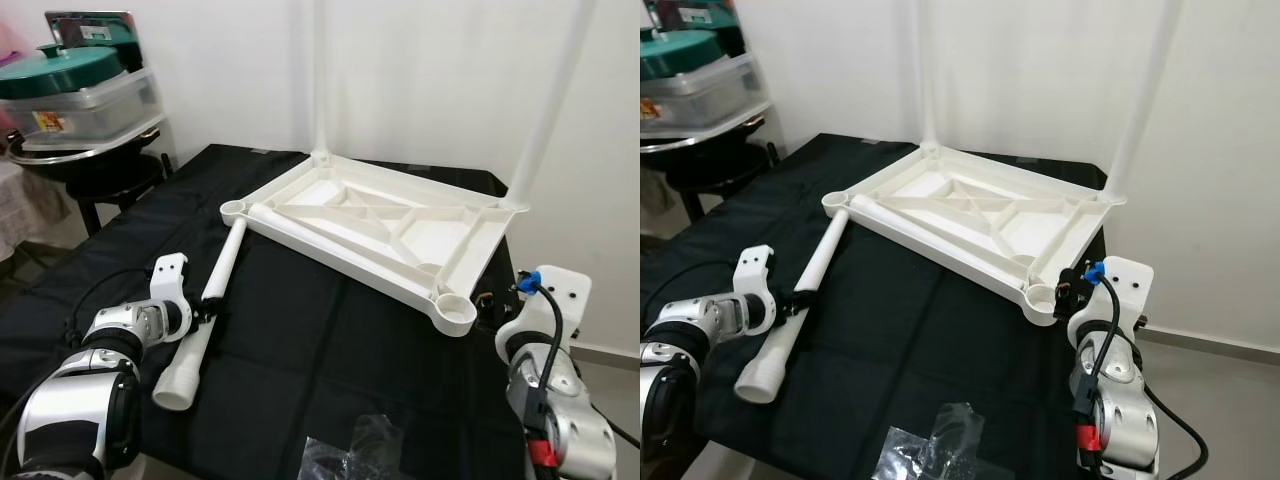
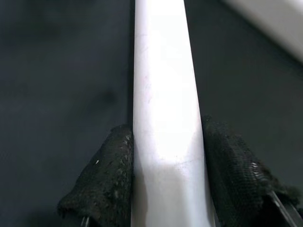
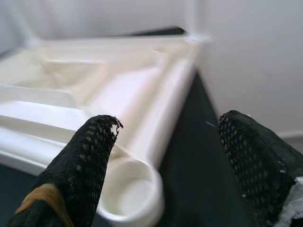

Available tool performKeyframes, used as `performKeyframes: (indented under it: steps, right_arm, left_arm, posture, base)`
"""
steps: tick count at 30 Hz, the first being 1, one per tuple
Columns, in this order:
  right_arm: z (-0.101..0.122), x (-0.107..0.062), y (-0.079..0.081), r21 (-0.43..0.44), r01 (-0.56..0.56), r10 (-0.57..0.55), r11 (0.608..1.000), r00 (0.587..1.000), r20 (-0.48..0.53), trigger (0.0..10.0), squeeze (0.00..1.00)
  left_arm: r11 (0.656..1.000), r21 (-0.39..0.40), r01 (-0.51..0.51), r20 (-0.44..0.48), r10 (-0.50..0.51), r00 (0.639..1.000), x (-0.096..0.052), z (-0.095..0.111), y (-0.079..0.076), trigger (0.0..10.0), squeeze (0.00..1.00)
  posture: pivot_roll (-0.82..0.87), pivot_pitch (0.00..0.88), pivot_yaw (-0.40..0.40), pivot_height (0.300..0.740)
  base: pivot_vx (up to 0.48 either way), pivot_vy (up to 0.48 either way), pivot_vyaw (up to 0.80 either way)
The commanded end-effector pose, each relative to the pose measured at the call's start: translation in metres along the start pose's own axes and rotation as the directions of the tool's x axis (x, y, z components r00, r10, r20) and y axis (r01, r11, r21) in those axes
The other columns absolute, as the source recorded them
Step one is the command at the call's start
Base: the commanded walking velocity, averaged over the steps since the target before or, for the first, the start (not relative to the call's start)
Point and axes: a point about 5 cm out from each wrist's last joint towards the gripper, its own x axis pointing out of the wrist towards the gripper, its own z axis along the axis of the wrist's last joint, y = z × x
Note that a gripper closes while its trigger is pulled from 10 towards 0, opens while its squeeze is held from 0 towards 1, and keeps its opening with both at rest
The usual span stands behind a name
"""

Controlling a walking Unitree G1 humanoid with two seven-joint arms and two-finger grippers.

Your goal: Building children table

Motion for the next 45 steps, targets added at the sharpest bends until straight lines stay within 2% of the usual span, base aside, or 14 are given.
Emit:
performKeyframes:
  steps: [1, 5, 7, 16, 18, 22, 24, 29, 32, 33, 36, 39, 42, 45]
  right_arm:
    - [0.006, -0.002, 0.011, 0.025, -0.074, 0.073, 0.997, 0.997, 0.036, 10.0, 0.00]
    - [0.011, -0.002, 0.020, 0.023, -0.137, 0.136, 0.990, 0.989, 0.061, 10.0, 0.00]
    - [0.011, -0.002, 0.022, 0.021, -0.157, 0.155, 0.987, 0.986, 0.060, 10.0, 0.00]
    - [0.011, -0.001, 0.033, 0.083, -0.265, 0.262, 0.961, 0.964, 0.045, 10.0, 0.00]
    - [0.016, 0.000, 0.036, 0.153, -0.313, 0.308, 0.937, 0.950, 0.056, 10.0, 0.00]
    - [0.024, 0.000, 0.039, 0.216, -0.369, 0.360, 0.904, 0.929, 0.084, 10.0, 0.00]
    - [0.037, 0.001, 0.044, 0.291, -0.447, 0.425, 0.846, 0.894, 0.140, 10.0, 0.00]
    - [0.051, 0.001, 0.049, 0.373, -0.515, 0.469, 0.772, 0.857, 0.212, 10.0, 0.00]
    - [0.077, -0.010, 0.062, 0.495, -0.685, 0.576, 0.534, 0.724, 0.380, 10.0, 0.00]
    - [0.077, -0.010, 0.062, 0.495, -0.685, 0.576, 0.534, 0.724, 0.380, 10.0, 0.00]
    - [0.076, -0.018, 0.074, 0.538, -0.742, 0.644, 0.400, 0.645, 0.412, 10.0, 0.00]
    - [0.072, -0.020, 0.077, 0.551, -0.743, 0.658, 0.379, 0.635, 0.404, 10.0, 0.00]
    - [0.059, -0.020, 0.089, 0.614, -0.714, 0.685, 0.338, 0.634, 0.359, 10.0, 0.00]
    - [0.051, -0.018, 0.092, 0.649, -0.684, 0.686, 0.334, 0.648, 0.330, 10.0, 0.00]
  left_arm:
    - [1.000, 0.014, 0.024, 0.103, -0.025, 0.994, 0.000, 0.021, -0.007, 9.5, 0.00]
    - [0.987, 0.028, -0.158, 0.230, 0.147, 0.962, -0.010, 0.040, 0.011, 10.0, 0.00]
    - [0.988, 0.035, -0.152, 0.266, 0.138, 0.954, -0.012, 0.047, 0.011, 10.0, 0.00]
    - [0.973, 0.216, 0.077, 0.365, -0.154, 0.918, -0.014, 0.071, -0.023, 10.0, 0.00]
    - [0.934, 0.286, 0.213, 0.358, -0.310, 0.881, -0.016, 0.074, -0.042, 10.0, 0.00]
    - [0.880, 0.354, 0.317, 0.332, -0.435, 0.837, -0.018, 0.073, -0.058, 10.0, 0.00]
    - [0.830, 0.395, 0.394, 0.302, -0.522, 0.797, -0.021, 0.071, -0.069, 10.0, 0.00]
    - [0.787, 0.435, 0.438, 0.269, -0.577, 0.771, -0.022, 0.067, -0.075, 10.0, 0.00]
    - [0.701, 0.511, 0.498, 0.178, -0.653, 0.736, -0.025, 0.059, -0.082, 10.0, 0.00]
    - [0.701, 0.511, 0.498, 0.178, -0.653, 0.736, -0.025, 0.059, -0.082, 10.0, 0.00]
    - [0.615, 0.560, 0.554, 0.100, -0.715, 0.692, -0.029, 0.054, -0.089, 10.0, 0.00]
    - [0.586, 0.574, 0.572, 0.072, -0.732, 0.678, -0.031, 0.052, -0.091, 10.0, 0.00]
    - [0.516, 0.603, 0.609, 0.021, -0.773, 0.634, -0.036, 0.049, -0.100, 10.0, 0.00]
    - [0.484, 0.609, 0.628, 0.004, -0.795, 0.607, -0.039, 0.048, -0.105, 10.0, 0.00]
  posture:
    - [-0.05, 0.000, 0.010, 0.740]
    - [-0.04, 0.000, 0.004, 0.740]
    - [-0.03, 0.000, 0.003, 0.740]
    - [-0.03, 0.000, 0.006, 0.740]
    - [-0.03, 0.000, 0.003, 0.740]
    - [-0.03, 0.000, 0.002, 0.740]
    - [-0.03, 0.000, 0.000, 0.740]
    - [-0.03, 0.000, -0.002, 0.740]
    - [-0.03, 0.000, 0.000, 0.740]
    - [-0.03, 0.000, 0.000, 0.740]
    - [-0.03, 0.000, -0.002, 0.740]
    - [-0.03, 0.000, 0.000, 0.740]
    - [-0.02, 0.000, -0.001, 0.740]
    - [-0.02, 0.000, -0.002, 0.740]
  base:
    - [0.000, 0.000, 0.00]
    - [0.000, 0.000, 0.00]
    - [0.000, 0.000, 0.00]
    - [0.000, 0.000, 0.00]
    - [0.000, 0.000, 0.00]
    - [0.000, 0.000, 0.00]
    - [0.000, 0.000, 0.00]
    - [0.000, 0.000, 0.00]
    - [0.000, 0.000, 0.00]
    - [0.000, 0.000, 0.00]
    - [0.000, 0.000, 0.00]
    - [0.000, 0.000, 0.00]
    - [0.000, 0.000, 0.00]
    - [0.000, 0.000, 0.00]
